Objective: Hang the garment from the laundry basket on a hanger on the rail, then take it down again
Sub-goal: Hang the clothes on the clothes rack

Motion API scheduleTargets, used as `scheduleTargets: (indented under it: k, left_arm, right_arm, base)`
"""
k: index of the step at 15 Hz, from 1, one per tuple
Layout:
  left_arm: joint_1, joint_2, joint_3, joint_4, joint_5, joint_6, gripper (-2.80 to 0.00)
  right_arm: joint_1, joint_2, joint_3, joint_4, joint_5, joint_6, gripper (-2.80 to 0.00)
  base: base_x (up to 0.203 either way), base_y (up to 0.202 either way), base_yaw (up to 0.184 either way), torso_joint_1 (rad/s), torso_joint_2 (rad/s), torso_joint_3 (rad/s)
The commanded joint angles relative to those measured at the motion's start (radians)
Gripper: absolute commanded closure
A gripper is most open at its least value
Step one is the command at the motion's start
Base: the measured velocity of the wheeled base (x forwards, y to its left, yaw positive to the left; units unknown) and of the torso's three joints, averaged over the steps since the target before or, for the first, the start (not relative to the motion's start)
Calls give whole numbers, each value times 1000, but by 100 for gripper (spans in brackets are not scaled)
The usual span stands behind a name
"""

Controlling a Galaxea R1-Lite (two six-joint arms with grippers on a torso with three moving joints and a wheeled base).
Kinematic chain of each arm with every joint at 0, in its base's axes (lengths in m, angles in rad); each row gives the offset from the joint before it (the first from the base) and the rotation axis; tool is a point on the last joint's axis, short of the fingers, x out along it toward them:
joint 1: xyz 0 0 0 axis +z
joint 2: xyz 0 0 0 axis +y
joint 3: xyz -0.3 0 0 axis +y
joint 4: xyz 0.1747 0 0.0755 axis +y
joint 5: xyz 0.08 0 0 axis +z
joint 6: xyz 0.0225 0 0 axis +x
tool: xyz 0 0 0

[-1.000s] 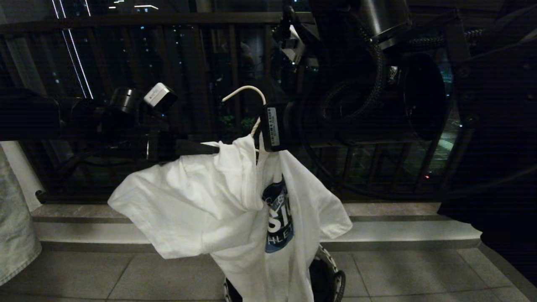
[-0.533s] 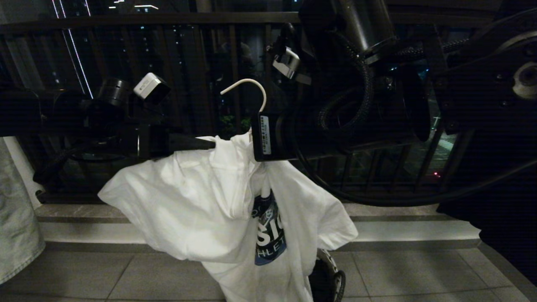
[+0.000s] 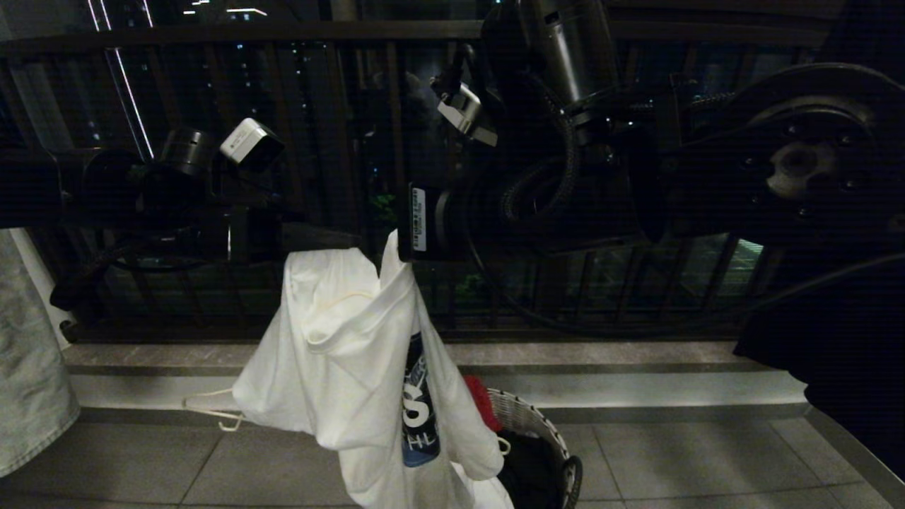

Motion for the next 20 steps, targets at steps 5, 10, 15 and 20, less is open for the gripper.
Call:
scheduleTargets:
  k: [5,10,15,20]
  left_arm:
    - [0,20,-7,2,-8,2,0]
    - [-1,60,-39,2,-8,2,0]
    - [-19,118,-128,3,-8,-5,0]
    - [-44,182,-245,3,-8,-79,0]
  right_arm:
    - [-74,22,11,3,-3,5,0]
    - [-119,19,25,4,-7,-2,0]
    - [-201,4,21,4,-8,-73,0]
    - [-246,-7,49,5,-7,-118,0]
  base:
    - [0,0,0,0,0,0]
    - [0,0,0,0,0,0]
    - [0,0,0,0,0,0]
    - [0,0,0,0,0,0]
